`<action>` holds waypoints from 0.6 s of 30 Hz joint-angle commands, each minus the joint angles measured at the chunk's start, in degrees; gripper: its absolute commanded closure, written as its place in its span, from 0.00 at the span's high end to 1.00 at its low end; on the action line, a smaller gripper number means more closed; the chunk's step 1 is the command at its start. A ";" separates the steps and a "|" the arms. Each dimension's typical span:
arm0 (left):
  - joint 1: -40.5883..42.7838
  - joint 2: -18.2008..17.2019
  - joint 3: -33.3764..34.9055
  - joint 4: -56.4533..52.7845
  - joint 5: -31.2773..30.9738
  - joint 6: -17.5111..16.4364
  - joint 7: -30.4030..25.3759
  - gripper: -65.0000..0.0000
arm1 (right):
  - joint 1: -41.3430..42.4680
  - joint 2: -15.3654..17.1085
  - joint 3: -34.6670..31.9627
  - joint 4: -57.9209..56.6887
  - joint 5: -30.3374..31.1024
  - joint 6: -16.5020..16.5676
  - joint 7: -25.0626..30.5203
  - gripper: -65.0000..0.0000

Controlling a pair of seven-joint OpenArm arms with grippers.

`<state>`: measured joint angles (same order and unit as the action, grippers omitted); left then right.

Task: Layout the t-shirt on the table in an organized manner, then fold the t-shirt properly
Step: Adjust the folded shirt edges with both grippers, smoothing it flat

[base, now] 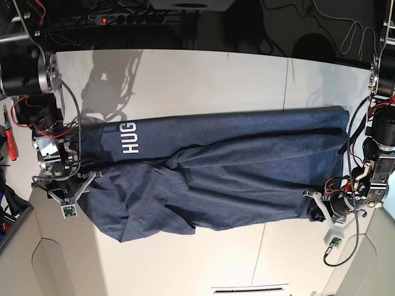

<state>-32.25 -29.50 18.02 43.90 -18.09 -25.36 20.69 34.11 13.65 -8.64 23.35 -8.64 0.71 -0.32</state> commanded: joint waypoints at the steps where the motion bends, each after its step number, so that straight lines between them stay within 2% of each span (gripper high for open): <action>1: -1.86 -0.83 -0.37 0.79 -0.50 0.02 -1.16 0.00 | -0.70 0.44 0.07 1.77 -0.37 0.33 -5.88 0.36; 4: -1.86 -0.85 -0.37 0.79 -0.50 0.02 -1.18 0.00 | -3.65 0.48 0.07 8.46 -0.42 -0.11 -10.36 0.36; 7: -1.84 -0.83 -0.37 0.79 -0.50 0.02 -1.14 0.00 | -6.40 0.52 0.07 14.51 -0.72 -1.90 -15.26 0.36; 10: -1.84 -0.83 -0.37 0.79 -0.52 0.02 -1.14 0.00 | -9.16 0.52 0.07 19.71 -2.80 -2.89 -19.06 0.36; 14: -1.84 -0.85 -0.37 0.79 -0.52 0.02 -1.14 0.00 | -13.38 0.66 0.07 25.64 -5.27 -5.09 -22.03 0.36; 18: -1.84 -0.83 -0.37 0.79 -0.52 0.02 -1.14 0.00 | -17.42 0.63 0.07 30.36 -7.13 -5.03 -23.19 0.36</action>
<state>-32.25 -29.52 18.02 43.90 -18.06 -25.34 20.64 16.73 13.98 -8.64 53.69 -16.56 -5.41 -20.86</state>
